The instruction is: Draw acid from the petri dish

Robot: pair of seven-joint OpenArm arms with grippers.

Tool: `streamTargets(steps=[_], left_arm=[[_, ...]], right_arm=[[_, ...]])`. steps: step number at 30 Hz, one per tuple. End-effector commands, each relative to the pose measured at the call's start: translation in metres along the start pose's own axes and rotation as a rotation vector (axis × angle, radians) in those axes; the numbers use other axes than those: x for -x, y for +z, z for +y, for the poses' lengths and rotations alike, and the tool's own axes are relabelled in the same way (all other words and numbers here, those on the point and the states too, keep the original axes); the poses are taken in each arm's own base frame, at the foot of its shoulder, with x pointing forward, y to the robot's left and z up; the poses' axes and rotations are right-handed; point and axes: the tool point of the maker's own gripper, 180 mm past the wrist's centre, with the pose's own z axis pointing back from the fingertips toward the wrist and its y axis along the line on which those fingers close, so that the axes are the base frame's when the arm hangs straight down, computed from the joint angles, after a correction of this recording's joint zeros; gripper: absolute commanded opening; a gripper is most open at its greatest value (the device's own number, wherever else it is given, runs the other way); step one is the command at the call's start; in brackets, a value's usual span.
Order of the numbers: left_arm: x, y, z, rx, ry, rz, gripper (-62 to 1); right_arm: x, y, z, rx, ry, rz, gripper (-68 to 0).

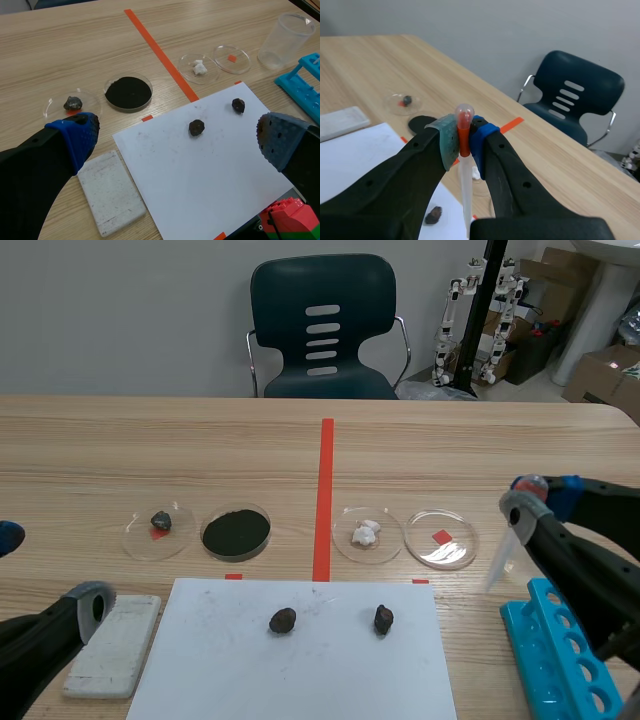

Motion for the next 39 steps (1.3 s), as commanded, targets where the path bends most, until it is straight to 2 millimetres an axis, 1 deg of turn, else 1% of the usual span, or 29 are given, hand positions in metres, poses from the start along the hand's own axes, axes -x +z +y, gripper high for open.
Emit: streamTargets(steps=[1, 7, 9, 15, 18, 20, 24, 27, 30, 34, 39], left_arm=[[-0.009, 0.000, -0.001, 0.003, -0.002, -0.030, 1.4], [-0.009, 0.000, -0.001, 0.003, -0.002, -0.030, 1.4], [-0.009, 0.000, -0.001, 0.003, -0.002, -0.030, 1.4], [-0.009, 0.000, -0.001, 0.003, -0.002, -0.030, 1.4], [-0.009, 0.000, -0.001, 0.003, -0.002, -0.030, 1.4], [-0.009, 0.000, -0.001, 0.003, -0.002, -0.030, 1.4], [-0.009, 0.000, -0.001, 0.003, -0.002, -0.030, 1.4], [-0.009, 0.000, -0.001, 0.003, -0.002, -0.030, 1.4], [-0.009, 0.000, -0.001, 0.003, -0.002, -0.030, 1.4], [-0.009, 0.000, -0.001, 0.003, -0.002, -0.030, 1.4], [-0.009, 0.000, -0.001, 0.003, -0.002, -0.030, 1.4]], right_arm=[[-0.014, -0.007, -0.017, 0.032, 0.023, -0.052, -62.5], [-0.015, -0.025, -0.056, 0.117, 0.035, -0.079, -62.5], [-0.013, -0.029, -0.070, 0.146, 0.039, -0.086, -62.5], [0.002, -0.039, -0.116, 0.255, 0.017, -0.108, -62.5], [0.012, -0.045, -0.132, 0.291, -0.002, -0.114, -62.5], [0.019, -0.050, -0.139, 0.304, -0.022, -0.117, -62.5], [0.034, -0.059, -0.148, 0.322, -0.059, -0.109, -62.5], [0.045, -0.068, -0.148, 0.309, -0.068, -0.089, -62.5], [0.055, -0.076, -0.141, 0.276, -0.066, -0.065, -62.5], [0.060, -0.081, -0.135, 0.262, -0.074, -0.088, -62.5], [0.074, -0.087, -0.122, 0.236, -0.081, -0.081, -62.7]])
